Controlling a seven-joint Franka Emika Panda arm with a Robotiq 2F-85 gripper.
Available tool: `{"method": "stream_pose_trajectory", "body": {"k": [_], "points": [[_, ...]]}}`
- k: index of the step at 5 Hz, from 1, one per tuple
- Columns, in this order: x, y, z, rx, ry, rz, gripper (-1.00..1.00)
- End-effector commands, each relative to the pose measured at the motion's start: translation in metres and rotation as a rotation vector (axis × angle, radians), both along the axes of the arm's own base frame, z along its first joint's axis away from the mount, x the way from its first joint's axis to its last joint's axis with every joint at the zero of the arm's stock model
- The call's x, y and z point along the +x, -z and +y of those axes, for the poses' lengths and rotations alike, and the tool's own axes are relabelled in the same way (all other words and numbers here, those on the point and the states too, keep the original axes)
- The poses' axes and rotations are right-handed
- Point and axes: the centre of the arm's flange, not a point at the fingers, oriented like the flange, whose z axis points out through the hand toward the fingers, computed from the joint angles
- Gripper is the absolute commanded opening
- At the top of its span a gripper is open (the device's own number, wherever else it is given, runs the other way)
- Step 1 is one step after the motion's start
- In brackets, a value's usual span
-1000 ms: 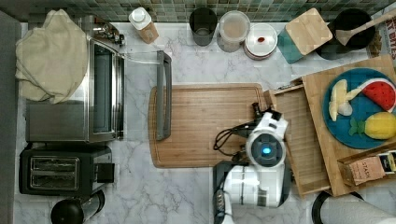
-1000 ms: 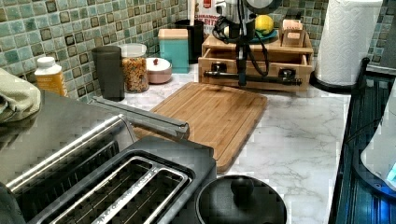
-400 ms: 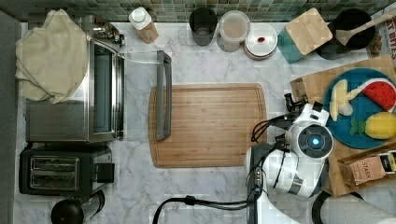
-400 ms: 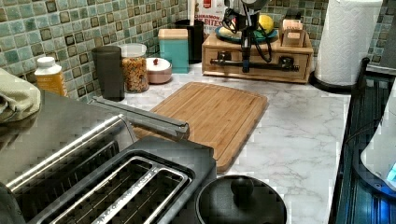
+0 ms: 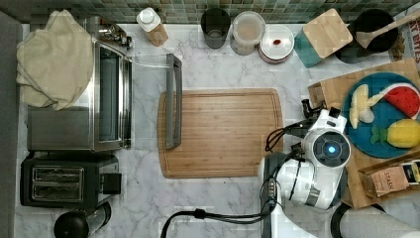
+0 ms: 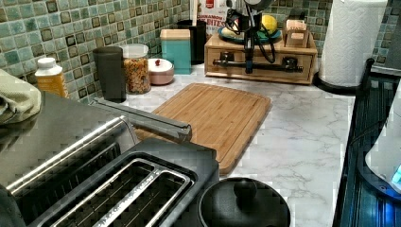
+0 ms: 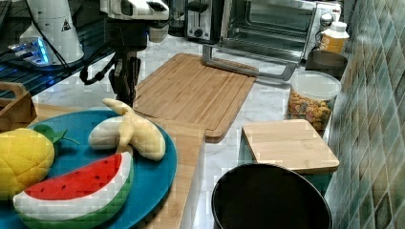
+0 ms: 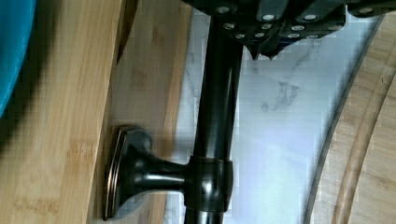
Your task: Close the drawer.
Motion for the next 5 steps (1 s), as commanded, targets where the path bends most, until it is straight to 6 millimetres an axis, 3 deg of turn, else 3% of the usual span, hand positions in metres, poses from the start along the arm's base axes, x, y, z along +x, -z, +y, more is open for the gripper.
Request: {"method": "stream_pose_trajectory", "body": {"k": [1,5], "points": [[-0.0427,-0.0238,-0.1206,-0.076,0.246,-0.038,-1.0],[-0.0427,-0.0239,-0.1207,-0.076,0.246,-0.039,-1.0]]}}
